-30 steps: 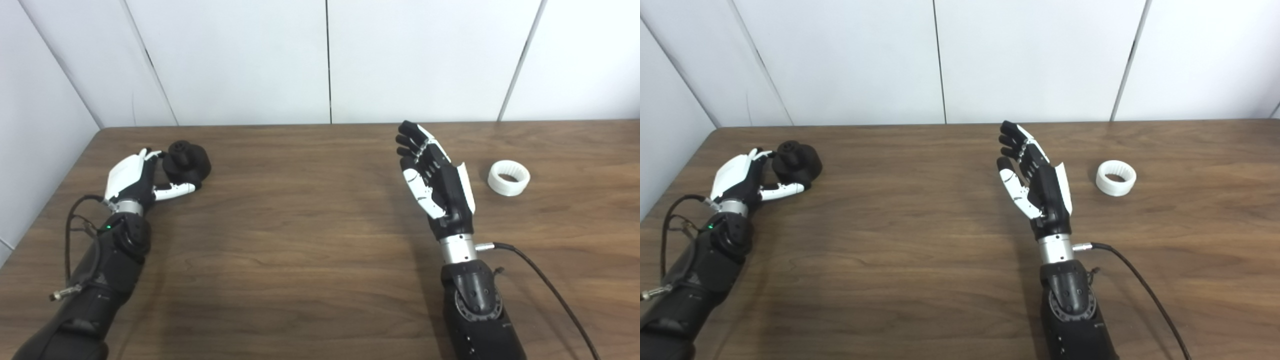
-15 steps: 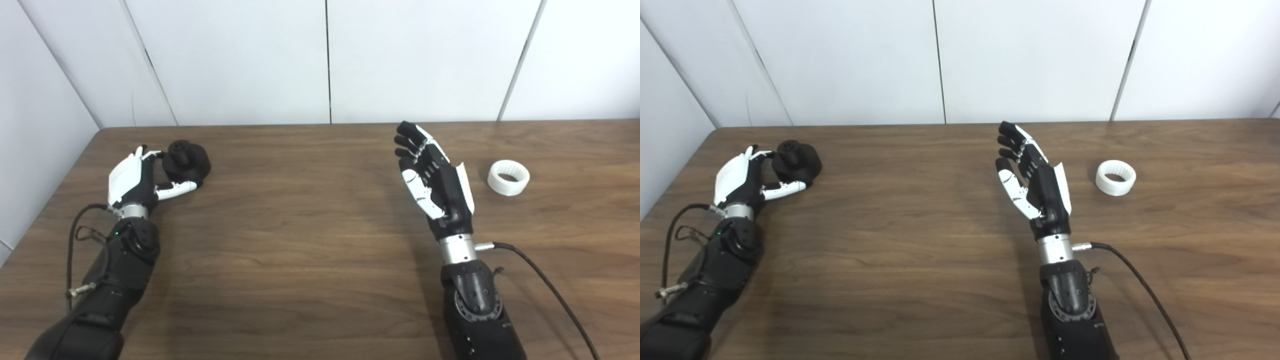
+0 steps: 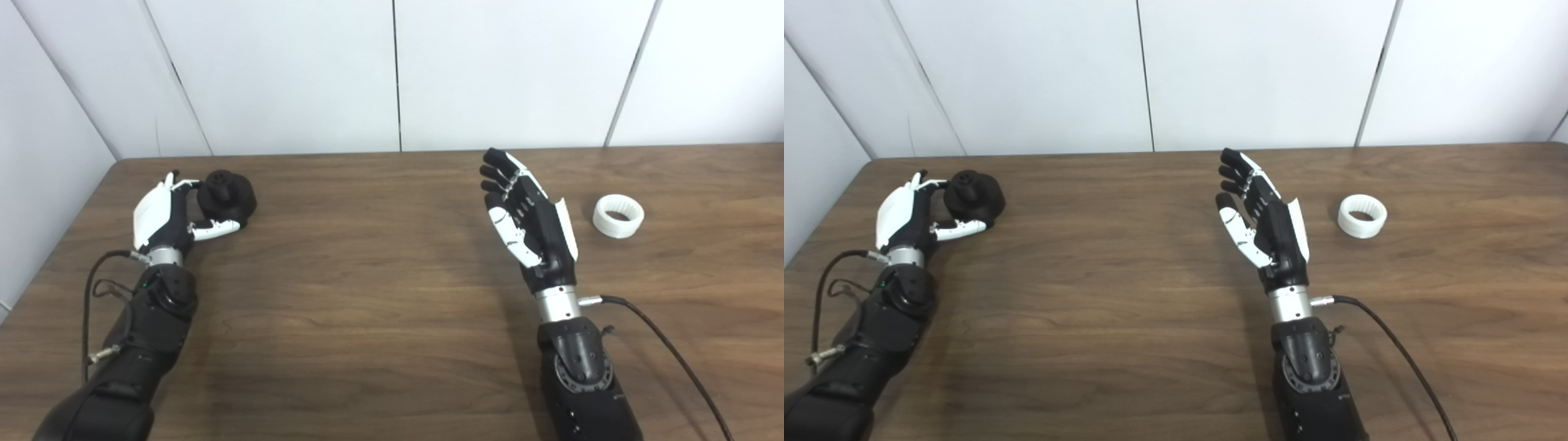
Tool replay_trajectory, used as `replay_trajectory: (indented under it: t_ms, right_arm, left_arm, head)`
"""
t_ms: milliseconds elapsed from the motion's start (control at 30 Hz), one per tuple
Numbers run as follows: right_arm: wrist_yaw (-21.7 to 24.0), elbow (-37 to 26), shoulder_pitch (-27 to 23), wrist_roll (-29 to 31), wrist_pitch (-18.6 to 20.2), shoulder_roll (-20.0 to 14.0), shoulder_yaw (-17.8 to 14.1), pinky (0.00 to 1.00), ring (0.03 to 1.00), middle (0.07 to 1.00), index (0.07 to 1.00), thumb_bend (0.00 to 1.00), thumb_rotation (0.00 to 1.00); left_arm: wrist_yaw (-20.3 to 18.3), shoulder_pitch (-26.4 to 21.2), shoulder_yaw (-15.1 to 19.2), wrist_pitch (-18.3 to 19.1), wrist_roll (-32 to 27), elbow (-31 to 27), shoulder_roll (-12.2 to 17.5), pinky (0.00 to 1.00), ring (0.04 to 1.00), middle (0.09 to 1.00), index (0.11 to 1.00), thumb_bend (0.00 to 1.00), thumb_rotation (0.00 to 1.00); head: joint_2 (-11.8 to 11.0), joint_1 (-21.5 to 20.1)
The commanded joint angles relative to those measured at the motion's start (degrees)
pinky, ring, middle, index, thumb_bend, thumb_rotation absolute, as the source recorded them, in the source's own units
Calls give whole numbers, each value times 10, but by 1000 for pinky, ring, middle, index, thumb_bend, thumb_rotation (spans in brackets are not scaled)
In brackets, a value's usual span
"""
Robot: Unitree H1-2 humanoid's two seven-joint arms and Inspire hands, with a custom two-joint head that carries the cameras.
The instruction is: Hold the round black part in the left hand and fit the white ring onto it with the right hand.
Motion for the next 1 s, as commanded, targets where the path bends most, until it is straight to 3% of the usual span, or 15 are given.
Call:
replay_trajectory:
  t_ms: [0, 533, 967]
  right_arm:
    - [5, 14, 35, -1, 2, -13, -5, 797, 829, 854, 836, 371, 529]
    - [5, 10, 37, -3, 5, -13, -4, 797, 835, 855, 842, 363, 531]
    - [4, 10, 34, 2, 2, -13, -6, 795, 831, 855, 841, 371, 525]
  left_arm:
    - [-12, -14, -1, -9, -2, -20, 6, 1000, 1000, 1000, 692, 900, 254]
    - [-91, 46, -4, 22, -18, -145, -4, 1000, 1000, 1000, 645, 885, 197]
    - [-144, 104, -41, 25, -8, -237, -27, 1000, 1000, 1000, 630, 907, 231]
  head:
    - [1, 1]
    - [6, 3]
    - [7, 3]
